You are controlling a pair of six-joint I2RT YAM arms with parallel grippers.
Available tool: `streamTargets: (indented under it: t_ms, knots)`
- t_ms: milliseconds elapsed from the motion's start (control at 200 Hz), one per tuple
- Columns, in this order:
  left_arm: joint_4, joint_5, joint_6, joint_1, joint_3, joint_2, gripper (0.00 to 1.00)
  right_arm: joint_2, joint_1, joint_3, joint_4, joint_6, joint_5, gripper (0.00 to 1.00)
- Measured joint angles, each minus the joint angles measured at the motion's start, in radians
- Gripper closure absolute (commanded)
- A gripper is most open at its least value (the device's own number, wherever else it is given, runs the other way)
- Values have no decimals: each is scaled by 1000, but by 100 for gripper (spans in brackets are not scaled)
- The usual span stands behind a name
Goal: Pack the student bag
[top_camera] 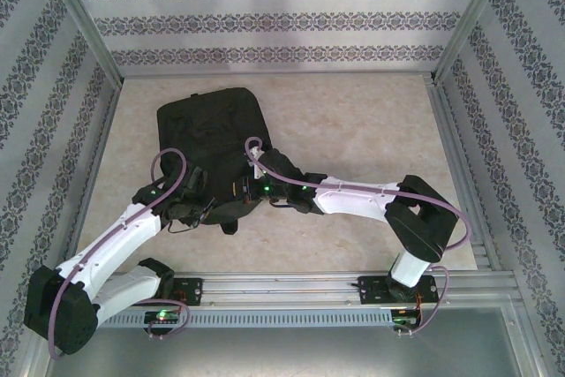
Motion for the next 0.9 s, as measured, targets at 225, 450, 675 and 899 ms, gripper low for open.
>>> streamTargets:
  t_ms: [225, 450, 675, 899]
  knots:
    - [19, 0, 3, 0, -13, -3, 100, 35, -12, 3, 23, 27, -62, 66]
    - [21, 0, 3, 0, -14, -6, 100, 45, -12, 21, 11, 29, -66, 62]
    - [23, -1, 3, 0, -16, -6, 100, 86, -12, 49, -2, 25, -78, 74]
    - [23, -8, 7, 0, -18, -13, 100, 94, -16, 50, -20, 0, -86, 100]
